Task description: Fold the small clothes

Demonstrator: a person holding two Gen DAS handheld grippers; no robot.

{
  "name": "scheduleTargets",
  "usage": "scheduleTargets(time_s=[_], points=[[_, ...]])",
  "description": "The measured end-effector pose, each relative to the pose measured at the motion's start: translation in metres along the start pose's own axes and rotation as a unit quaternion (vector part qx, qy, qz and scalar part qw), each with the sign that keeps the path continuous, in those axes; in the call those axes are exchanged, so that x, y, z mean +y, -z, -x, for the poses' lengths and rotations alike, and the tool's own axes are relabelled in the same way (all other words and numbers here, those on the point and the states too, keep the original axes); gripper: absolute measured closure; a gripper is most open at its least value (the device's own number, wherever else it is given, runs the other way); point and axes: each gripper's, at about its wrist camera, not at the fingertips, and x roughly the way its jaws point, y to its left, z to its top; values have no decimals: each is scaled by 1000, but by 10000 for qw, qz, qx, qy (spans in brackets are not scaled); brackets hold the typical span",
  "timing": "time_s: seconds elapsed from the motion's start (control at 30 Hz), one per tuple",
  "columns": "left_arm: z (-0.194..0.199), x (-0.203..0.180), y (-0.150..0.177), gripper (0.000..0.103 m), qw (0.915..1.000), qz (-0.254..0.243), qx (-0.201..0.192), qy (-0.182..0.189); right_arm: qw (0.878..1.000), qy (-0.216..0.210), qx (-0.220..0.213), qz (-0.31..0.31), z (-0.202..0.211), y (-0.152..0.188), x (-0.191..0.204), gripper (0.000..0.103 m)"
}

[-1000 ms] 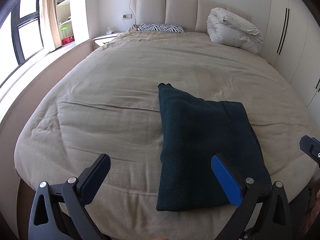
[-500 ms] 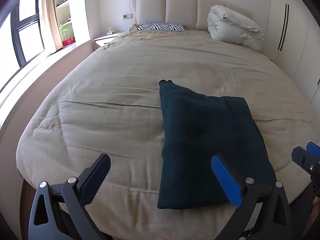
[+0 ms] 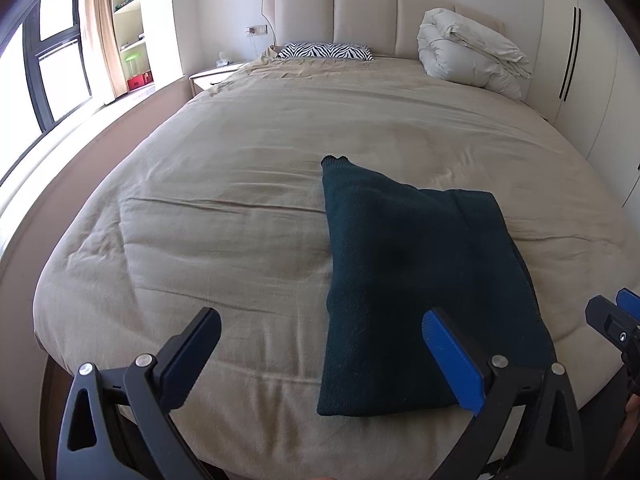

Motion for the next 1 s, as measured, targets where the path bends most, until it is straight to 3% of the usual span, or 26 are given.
scheduleTargets(time_s=[1.0], points=[[-5, 3, 3, 0, 10000, 37, 74, 25, 9999, -9, 100, -48, -4, 5, 1, 0]])
